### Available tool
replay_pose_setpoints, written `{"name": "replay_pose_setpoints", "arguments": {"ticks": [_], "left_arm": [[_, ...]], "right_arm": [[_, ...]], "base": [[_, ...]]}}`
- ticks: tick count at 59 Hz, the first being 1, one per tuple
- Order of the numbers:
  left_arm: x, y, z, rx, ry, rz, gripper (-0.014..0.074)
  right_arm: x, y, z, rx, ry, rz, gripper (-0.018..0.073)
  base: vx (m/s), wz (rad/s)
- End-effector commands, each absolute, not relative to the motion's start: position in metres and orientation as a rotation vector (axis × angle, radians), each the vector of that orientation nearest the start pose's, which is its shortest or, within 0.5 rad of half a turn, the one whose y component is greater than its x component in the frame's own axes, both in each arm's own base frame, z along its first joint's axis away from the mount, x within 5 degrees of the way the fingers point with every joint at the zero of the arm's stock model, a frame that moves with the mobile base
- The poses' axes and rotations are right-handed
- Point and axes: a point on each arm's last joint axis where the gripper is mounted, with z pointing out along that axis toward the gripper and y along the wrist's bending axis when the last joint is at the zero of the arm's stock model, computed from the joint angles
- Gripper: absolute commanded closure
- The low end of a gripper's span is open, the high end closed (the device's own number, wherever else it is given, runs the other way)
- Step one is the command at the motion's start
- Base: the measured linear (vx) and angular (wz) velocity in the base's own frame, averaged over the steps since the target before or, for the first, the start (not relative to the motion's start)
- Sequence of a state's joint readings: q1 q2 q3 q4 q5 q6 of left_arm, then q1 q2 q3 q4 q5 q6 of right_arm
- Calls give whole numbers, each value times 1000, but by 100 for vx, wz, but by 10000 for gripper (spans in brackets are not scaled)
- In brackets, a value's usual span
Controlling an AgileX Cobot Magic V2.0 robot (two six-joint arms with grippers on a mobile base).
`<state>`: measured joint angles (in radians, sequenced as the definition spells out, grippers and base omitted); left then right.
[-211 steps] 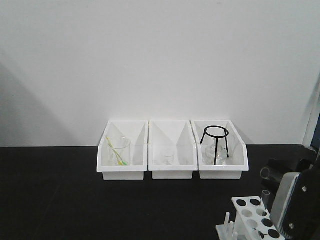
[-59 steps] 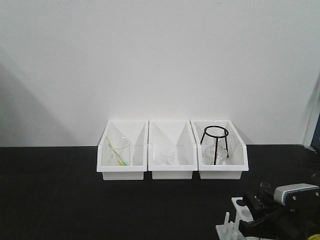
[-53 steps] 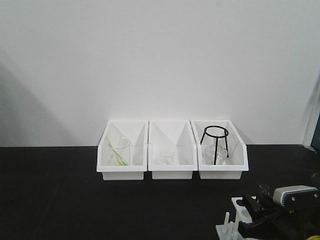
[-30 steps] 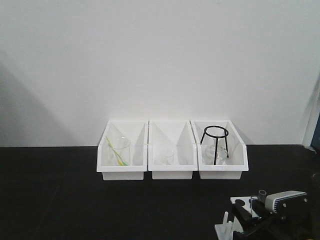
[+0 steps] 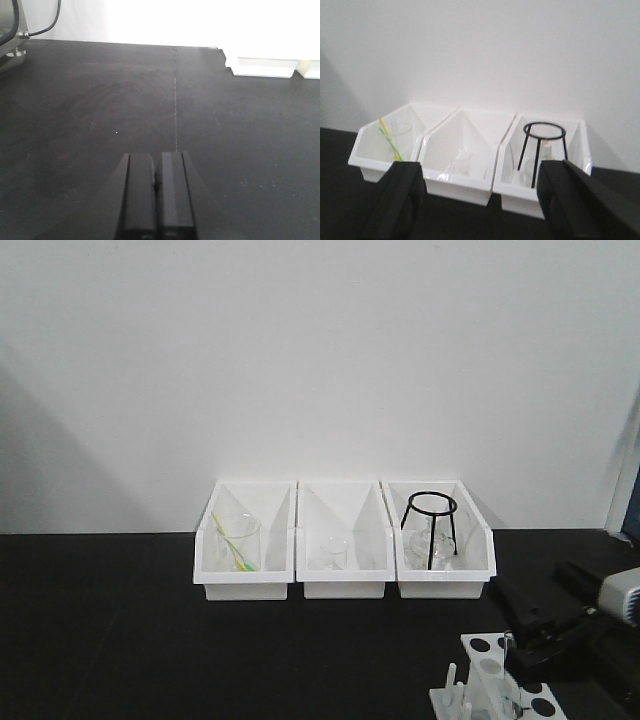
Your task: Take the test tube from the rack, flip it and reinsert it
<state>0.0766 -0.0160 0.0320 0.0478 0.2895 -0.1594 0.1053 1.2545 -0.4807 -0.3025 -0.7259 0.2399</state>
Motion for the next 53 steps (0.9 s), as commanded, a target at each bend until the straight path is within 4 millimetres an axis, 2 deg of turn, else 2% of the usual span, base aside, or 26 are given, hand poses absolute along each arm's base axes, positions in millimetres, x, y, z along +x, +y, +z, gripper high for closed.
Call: {"name": "replay_pose_setpoints", "arguments": {"ticks": [1,7,12,25,38,53], "left_arm": [[55,5,186,-163,1683,-27,603],[55,5,186,-163,1683,-27,603],[55,5,186,-163,1683,-27,603],[55,5,186,-163,1683,-27,603],[55,5,186,-163,1683,-27,603],[55,5,186,-163,1683,-27,603]], "right_arm": [[218,39,305,-199,1417,244,9],[190,32,323,-110,1446,271,9],[167,26,330,-103,1488,213,9],[131,16,339,-62,1510,143,9],[116,14,346,-55,1460,138,9],[115,14,346,-54,1461,138,9]], "base": [[0,0],[0,0],[0,0],[0,0],[0,0],[0,0]]}}
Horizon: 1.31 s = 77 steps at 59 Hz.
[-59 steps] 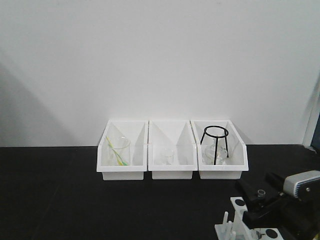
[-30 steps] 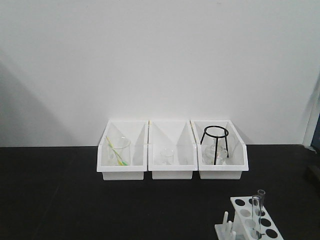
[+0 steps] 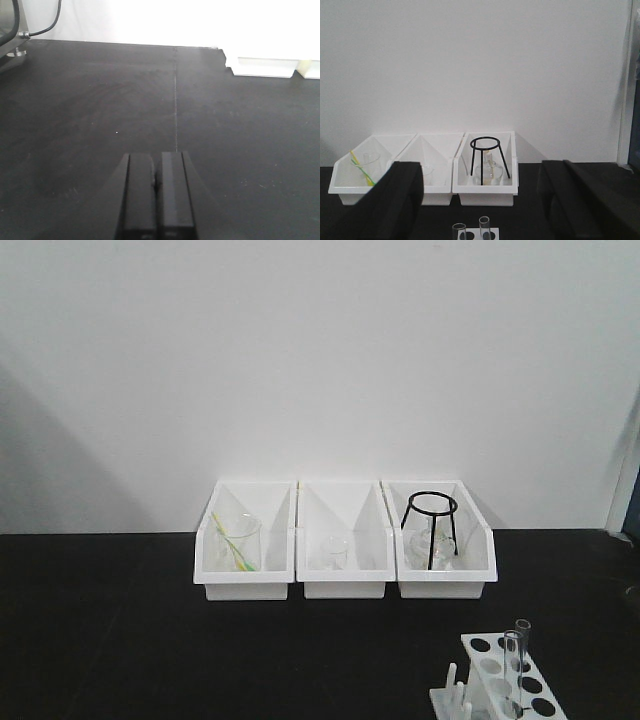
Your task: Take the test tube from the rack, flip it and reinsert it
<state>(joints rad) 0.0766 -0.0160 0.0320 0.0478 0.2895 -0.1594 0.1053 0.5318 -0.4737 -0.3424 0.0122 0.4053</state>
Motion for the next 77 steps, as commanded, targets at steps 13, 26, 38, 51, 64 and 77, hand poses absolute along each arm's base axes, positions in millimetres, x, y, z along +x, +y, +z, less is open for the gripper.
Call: {"name": "replay_pose_setpoints", "arguments": {"ticks": [13,26,38,51,64,77], "left_arm": [[55,5,186,-163,1683,-27,603],[55,5,186,-163,1683,-27,603],[55,5,186,-163,1683,-27,603],[55,5,186,-163,1683,-27,603],[55,5,186,-163,1683,-27,603],[55,5,186,-163,1683,-27,603]], "right_arm": [[104,9,348,-53,1456,83,29],[57,2,346,-82,1445,-15,121],[32,-1,327,-138,1585,-75,283],[14,-3,310,-130,1540,-74,484],[36,2,271,-118,1473,-18,574],[53,4,215,-132,1514,-15,572]], "base": [[0,0],[0,0],[0,0],[0,0],[0,0],[0,0]]}}
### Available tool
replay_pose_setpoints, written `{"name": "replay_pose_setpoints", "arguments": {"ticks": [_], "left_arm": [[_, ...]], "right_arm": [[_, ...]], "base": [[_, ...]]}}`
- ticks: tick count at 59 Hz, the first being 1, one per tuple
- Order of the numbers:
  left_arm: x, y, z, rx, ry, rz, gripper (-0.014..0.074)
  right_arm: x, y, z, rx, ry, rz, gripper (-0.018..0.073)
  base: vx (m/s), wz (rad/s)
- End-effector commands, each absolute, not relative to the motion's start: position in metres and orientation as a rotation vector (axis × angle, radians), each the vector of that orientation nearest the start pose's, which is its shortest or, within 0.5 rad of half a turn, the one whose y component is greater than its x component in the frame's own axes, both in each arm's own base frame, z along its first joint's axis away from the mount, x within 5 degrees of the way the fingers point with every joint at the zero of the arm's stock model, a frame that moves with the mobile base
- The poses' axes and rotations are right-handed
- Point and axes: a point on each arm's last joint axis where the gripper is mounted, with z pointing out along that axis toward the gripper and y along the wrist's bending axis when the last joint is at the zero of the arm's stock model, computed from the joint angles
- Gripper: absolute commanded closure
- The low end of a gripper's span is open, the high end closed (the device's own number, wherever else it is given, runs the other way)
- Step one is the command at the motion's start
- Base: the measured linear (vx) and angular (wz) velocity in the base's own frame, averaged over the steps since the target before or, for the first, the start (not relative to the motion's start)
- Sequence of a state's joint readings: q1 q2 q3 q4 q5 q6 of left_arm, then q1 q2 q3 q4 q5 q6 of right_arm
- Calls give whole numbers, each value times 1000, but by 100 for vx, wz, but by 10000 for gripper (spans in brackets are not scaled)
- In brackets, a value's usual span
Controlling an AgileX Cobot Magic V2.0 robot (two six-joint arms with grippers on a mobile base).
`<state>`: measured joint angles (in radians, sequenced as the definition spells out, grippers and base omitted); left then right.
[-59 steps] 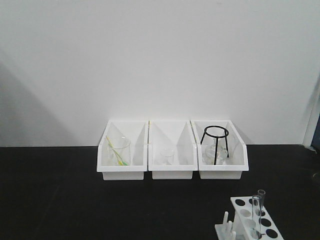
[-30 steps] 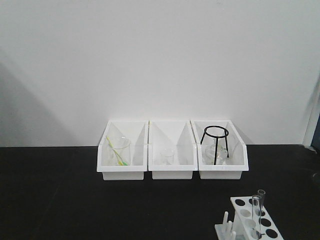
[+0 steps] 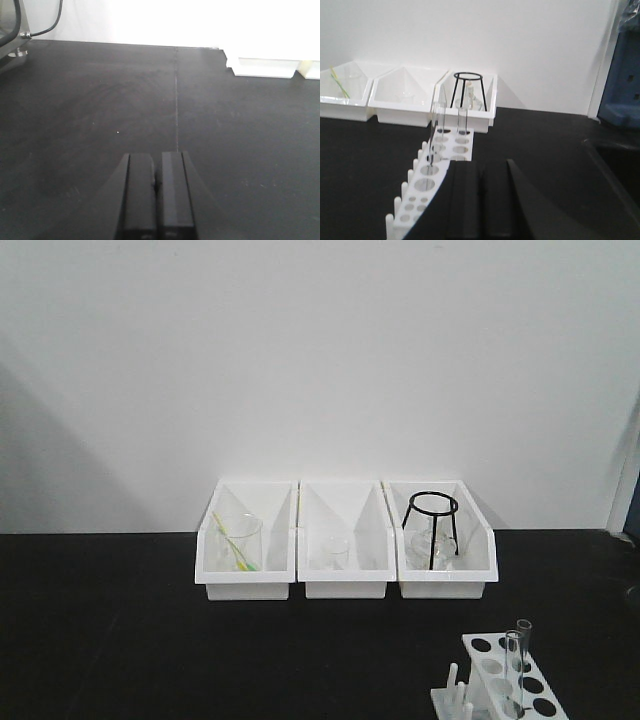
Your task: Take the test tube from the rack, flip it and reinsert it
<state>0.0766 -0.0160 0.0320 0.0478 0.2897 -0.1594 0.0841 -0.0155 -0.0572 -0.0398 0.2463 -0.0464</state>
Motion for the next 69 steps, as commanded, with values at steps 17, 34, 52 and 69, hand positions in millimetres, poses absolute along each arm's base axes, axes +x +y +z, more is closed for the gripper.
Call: {"name": "replay_pose_setpoints", "arguments": {"ticks": [17,34,52,69], "left_arm": [[55,5,186,-163,1683,-27,603],[55,5,186,-163,1683,-27,603],[55,5,186,-163,1683,-27,603],[55,5,186,-163,1683,-27,603]], "right_arm": [[56,4,200,-108,1535,15,571],[56,4,200,-108,1536,15,571],[56,4,200,-108,1536,15,571],[56,4,200,-109,1536,13,571]], "base": [[0,0],[0,0],[0,0],[0,0]]}}
